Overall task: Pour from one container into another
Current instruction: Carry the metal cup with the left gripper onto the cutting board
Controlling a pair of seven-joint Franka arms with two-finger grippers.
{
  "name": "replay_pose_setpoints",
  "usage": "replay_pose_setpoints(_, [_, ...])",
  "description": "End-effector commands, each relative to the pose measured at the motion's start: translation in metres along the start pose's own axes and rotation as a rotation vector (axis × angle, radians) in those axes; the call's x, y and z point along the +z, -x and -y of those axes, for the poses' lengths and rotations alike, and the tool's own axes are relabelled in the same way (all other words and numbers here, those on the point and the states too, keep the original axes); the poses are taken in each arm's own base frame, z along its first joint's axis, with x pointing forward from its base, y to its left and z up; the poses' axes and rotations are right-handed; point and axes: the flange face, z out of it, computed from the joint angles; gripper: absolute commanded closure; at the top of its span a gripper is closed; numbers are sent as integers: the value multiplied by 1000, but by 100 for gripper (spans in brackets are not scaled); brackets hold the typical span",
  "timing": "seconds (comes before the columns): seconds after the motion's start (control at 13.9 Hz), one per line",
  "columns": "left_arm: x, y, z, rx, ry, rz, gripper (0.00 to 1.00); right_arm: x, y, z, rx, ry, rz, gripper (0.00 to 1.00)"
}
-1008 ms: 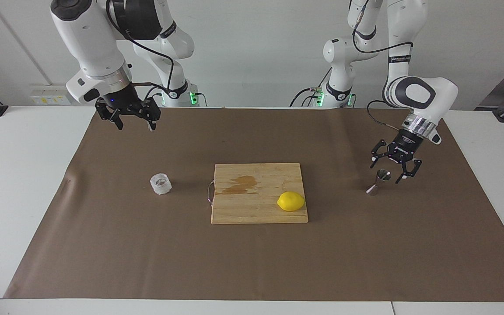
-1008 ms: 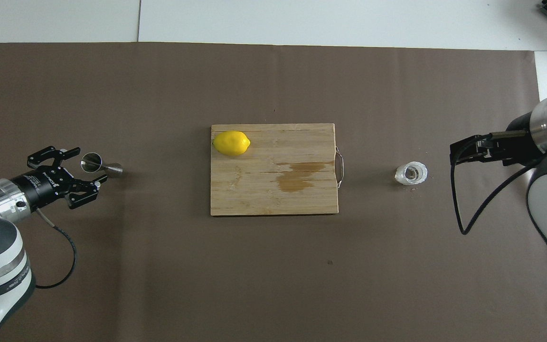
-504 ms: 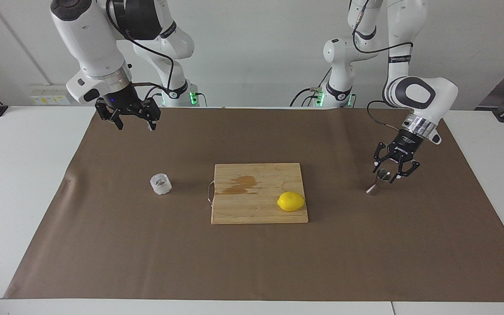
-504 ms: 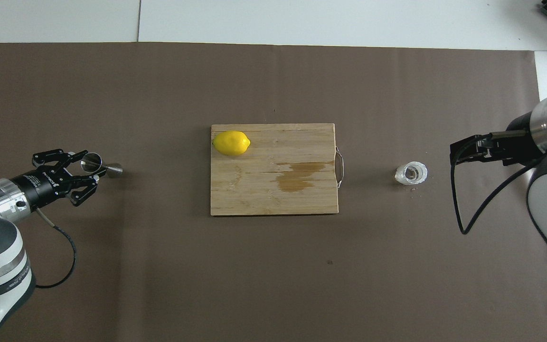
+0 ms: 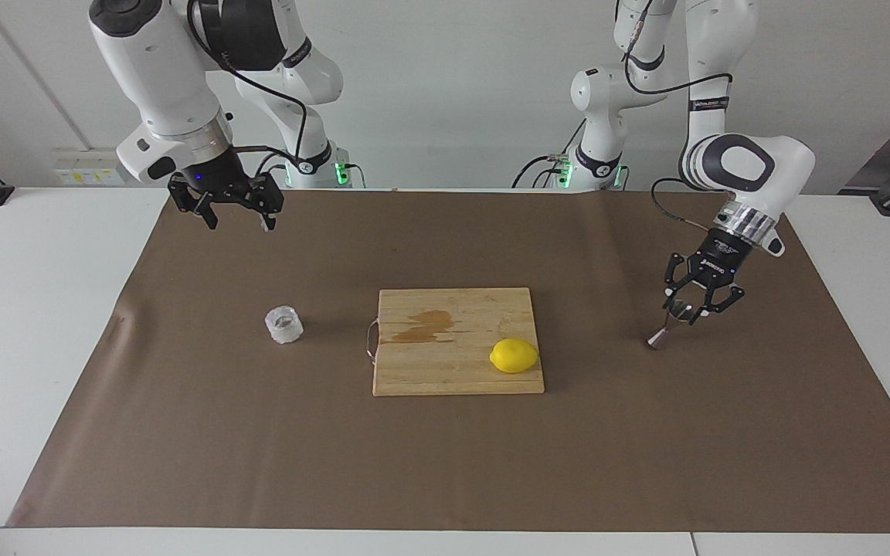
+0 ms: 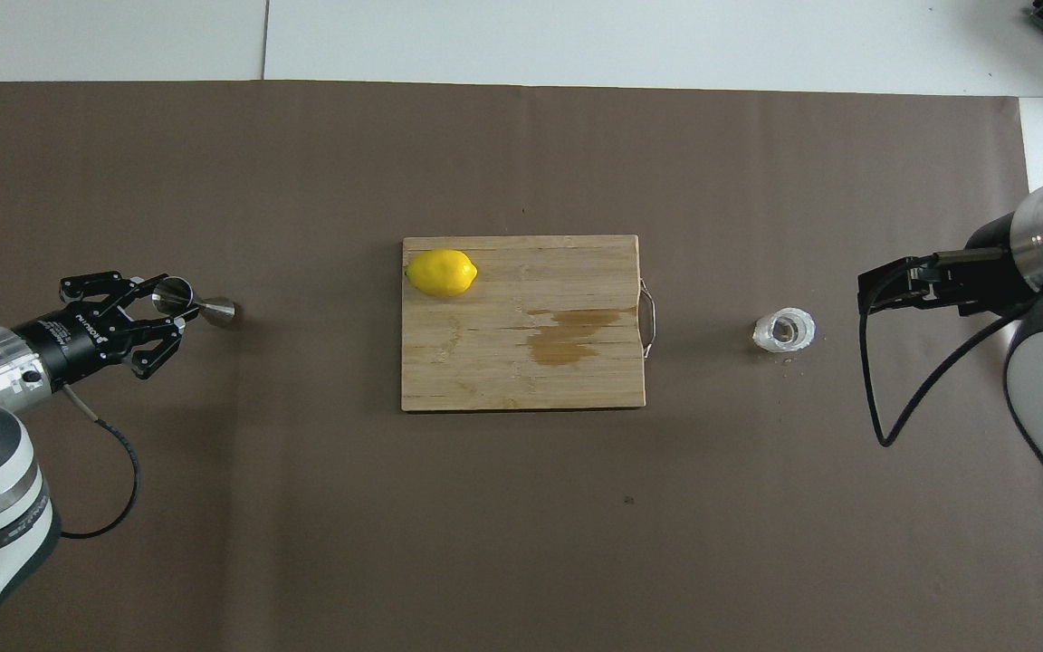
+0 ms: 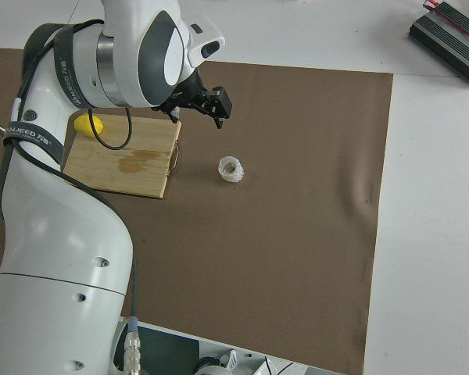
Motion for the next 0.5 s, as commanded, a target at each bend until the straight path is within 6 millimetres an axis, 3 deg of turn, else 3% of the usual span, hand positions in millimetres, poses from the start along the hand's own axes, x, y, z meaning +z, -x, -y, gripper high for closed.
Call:
replay_pose_setpoints(0.0, [-2,29,-15,5,-18,61,100,-2,0,-2,-16,-26,7,0])
replay_pose_setpoints(0.22, [4,60,-4,20,-51,89,100,-1,-1,-2,-16,-26,9,0])
replay_pose_setpoints(0.43, [24,116,28,20,-108,78,100,-1,-1,-2,-16,-26,10,0])
